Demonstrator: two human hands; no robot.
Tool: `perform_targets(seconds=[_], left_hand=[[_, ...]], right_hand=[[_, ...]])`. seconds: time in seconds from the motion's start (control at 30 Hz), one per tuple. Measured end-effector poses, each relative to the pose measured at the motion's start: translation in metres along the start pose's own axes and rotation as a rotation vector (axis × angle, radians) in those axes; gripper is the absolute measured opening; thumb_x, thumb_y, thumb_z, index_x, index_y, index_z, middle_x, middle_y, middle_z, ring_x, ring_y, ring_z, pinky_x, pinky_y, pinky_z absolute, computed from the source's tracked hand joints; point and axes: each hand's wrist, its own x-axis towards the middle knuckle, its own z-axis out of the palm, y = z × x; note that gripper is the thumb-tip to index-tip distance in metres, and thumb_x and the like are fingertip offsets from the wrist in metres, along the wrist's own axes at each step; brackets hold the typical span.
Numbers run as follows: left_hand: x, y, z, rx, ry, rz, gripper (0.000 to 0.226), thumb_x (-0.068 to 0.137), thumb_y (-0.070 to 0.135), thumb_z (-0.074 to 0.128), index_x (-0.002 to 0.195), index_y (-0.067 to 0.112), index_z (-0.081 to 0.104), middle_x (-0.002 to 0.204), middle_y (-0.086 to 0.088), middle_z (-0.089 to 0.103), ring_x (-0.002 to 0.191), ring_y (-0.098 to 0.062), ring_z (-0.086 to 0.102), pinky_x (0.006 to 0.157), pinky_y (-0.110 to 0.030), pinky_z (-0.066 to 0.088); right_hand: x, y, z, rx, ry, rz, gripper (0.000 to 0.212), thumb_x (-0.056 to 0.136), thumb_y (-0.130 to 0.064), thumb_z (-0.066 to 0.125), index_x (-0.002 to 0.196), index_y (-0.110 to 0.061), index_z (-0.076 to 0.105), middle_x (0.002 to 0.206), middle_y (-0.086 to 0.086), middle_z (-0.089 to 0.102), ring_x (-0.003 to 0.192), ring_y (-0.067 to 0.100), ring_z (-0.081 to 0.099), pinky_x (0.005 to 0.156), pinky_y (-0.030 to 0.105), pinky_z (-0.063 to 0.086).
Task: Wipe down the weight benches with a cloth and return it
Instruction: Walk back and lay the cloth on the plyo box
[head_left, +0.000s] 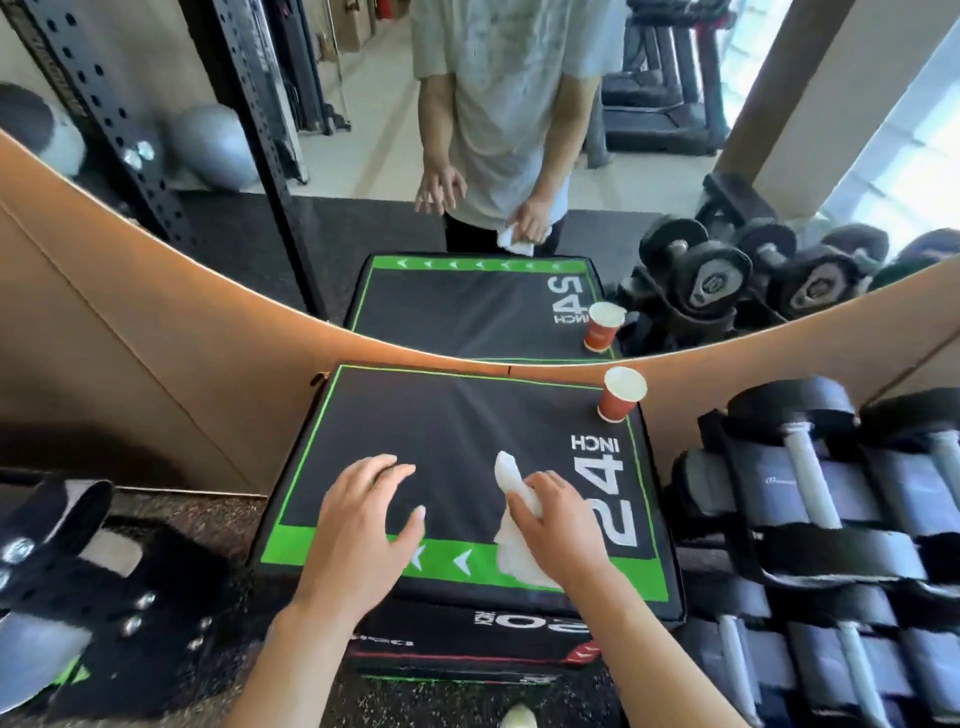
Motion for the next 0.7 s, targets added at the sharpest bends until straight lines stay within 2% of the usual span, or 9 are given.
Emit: perform_targets(seconds=[0.13,0.3,0.43,0.57,0.63,0.7], left_hand=[[0.023,-0.003,0.018,-0.006,-0.014,-0.004,0.039,0.094,0.025,0.072,0.132,0.022,0.067,0.138,0.009,0.056,0.137,-0.013,0.045,0.115,-0.039,0.040],[0.029,-0.022,0.032,-0.018,-0.059,-0.063,0.036,0.094,0.024,0.072,0.130,0.021,0.068,0.137,0.010,0.057,0.135,-0.012,0.046,0.114,-0.037,0.041],[0.041,-0.032,0.054,-0.041,-0.140,-0.051,0.036,0.096,0.026,0.070,0.131,0.022,0.067,0.137,0.010,0.056,0.135,-0.011,0.046,0.116,-0.037,0.040],[0.061,-0.029,0.081,-0.055,-0.253,0.056,0.037,0.096,0.028,0.069,0.132,0.021,0.067,0.138,0.009,0.057,0.134,-0.014,0.048,0.115,-0.036,0.040],[0.070,-0.023,0.096,-0.054,-0.316,0.107,0.038,0.096,0.029,0.068,0.133,0.021,0.066,0.138,0.008,0.058,0.134,-0.016,0.049,0.114,-0.037,0.041],[0.074,-0.015,0.108,-0.039,-0.378,0.124,0.038,0.098,0.034,0.064,0.134,0.023,0.064,0.136,0.011,0.057,0.130,-0.015,0.049,0.109,-0.034,0.042]], right_hand=[[0.026,0.020,0.019,-0.028,-0.043,0.043,0.025,0.099,-0.053,0.049,0.092,-0.029,0.053,0.092,-0.012,0.052,0.088,0.013,0.049,0.069,0.033,0.036],[0.035,0.033,0.048,-0.060,-0.180,0.084,0.026,0.100,-0.048,0.054,0.106,-0.023,0.055,0.101,-0.008,0.056,0.098,0.019,0.054,0.078,0.037,0.047],[0.035,0.039,0.051,-0.059,-0.202,0.082,0.030,0.095,-0.056,0.057,0.109,-0.030,0.054,0.102,-0.016,0.053,0.097,0.012,0.050,0.075,0.032,0.044],[0.026,0.047,0.036,-0.027,-0.192,0.117,0.040,0.090,-0.068,0.056,0.113,-0.035,0.056,0.103,-0.021,0.050,0.097,0.004,0.048,0.076,0.028,0.045],[0.020,0.053,0.026,0.002,-0.148,0.171,0.033,0.094,-0.063,0.055,0.111,-0.034,0.057,0.100,-0.023,0.049,0.093,0.005,0.053,0.073,0.026,0.045],[0.016,0.058,0.020,-0.002,-0.116,0.220,0.021,0.100,-0.050,0.056,0.110,-0.031,0.057,0.098,-0.020,0.049,0.092,0.011,0.054,0.071,0.028,0.046]])
